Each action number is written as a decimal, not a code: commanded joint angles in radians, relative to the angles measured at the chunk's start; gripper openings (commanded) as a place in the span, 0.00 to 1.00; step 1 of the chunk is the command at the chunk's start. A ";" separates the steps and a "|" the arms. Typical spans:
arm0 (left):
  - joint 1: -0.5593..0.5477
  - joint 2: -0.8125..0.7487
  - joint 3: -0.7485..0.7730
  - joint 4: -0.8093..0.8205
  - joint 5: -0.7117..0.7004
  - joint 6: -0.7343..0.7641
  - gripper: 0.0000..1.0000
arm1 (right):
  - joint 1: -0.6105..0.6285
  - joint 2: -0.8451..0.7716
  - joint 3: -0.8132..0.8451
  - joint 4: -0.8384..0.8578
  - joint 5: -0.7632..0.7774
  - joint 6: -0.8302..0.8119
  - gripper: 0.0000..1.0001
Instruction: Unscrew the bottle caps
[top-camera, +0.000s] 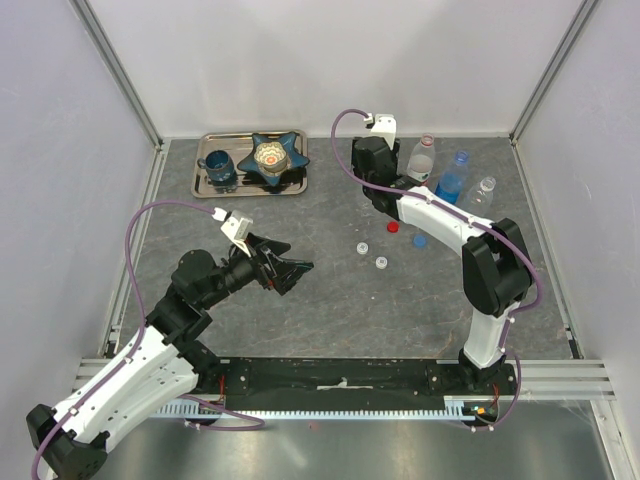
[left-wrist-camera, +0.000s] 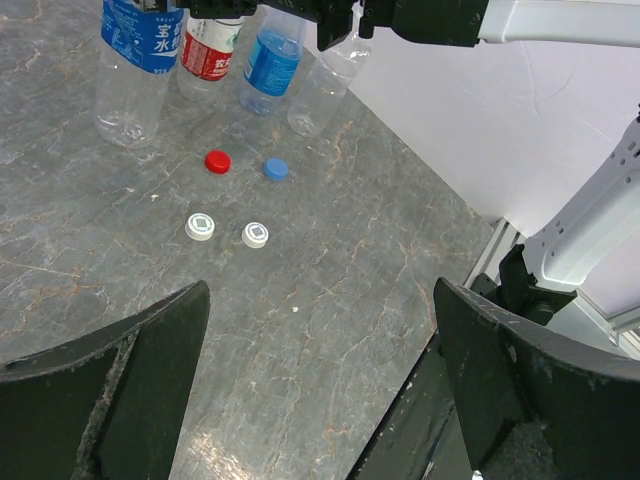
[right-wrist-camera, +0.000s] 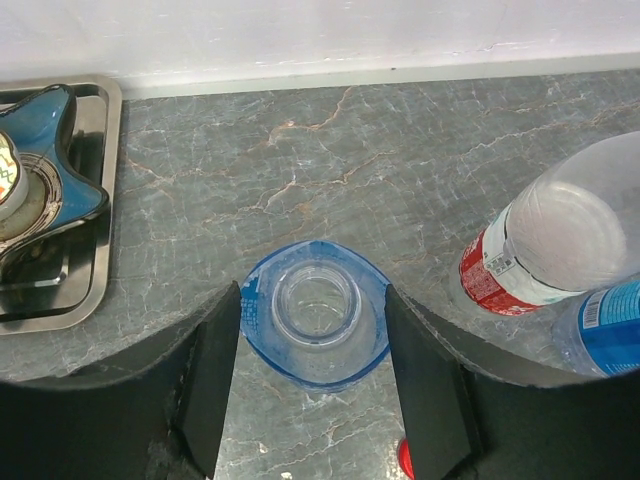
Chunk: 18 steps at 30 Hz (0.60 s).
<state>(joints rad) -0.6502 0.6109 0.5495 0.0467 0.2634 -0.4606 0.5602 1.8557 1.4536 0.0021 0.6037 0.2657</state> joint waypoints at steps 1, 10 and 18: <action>0.000 0.001 -0.002 0.027 0.002 -0.020 0.99 | 0.001 -0.052 0.028 -0.001 -0.004 0.004 0.67; 0.000 0.004 -0.005 0.027 0.007 -0.021 0.99 | 0.001 -0.058 0.042 -0.025 -0.010 -0.002 0.68; 0.000 0.000 -0.010 0.028 0.005 -0.023 0.99 | 0.000 -0.053 0.050 -0.028 -0.001 -0.010 0.68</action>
<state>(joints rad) -0.6502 0.6151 0.5461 0.0471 0.2638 -0.4610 0.5602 1.8465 1.4578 -0.0257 0.5983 0.2634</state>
